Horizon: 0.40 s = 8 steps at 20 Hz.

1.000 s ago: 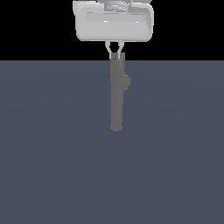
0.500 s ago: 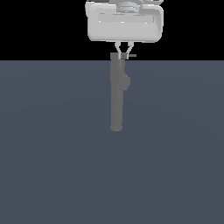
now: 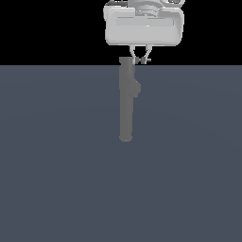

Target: Turn on the faucet by rotating a designated handle.

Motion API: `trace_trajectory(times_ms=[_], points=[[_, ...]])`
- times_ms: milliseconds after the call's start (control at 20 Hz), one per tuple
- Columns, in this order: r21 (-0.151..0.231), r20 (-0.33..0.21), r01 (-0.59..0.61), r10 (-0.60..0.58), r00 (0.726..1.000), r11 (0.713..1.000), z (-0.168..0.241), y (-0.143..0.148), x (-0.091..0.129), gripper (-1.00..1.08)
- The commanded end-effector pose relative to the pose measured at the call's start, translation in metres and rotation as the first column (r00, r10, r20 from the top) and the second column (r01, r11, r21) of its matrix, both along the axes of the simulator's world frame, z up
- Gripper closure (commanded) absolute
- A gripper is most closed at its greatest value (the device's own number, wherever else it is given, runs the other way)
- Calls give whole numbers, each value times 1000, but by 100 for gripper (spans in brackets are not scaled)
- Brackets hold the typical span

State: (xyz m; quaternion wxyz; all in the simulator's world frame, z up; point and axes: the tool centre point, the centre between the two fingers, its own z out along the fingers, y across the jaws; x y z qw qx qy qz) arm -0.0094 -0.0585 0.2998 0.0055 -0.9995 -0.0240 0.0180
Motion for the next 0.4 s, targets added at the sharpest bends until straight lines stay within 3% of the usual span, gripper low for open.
trace_trajectory(times_ms=[0, 350], points=[[-6, 30, 7, -7, 1000, 1000, 0, -6, 22, 108], [-10, 36, 22, -22, 999, 1000, 1, -21, 39, 108]])
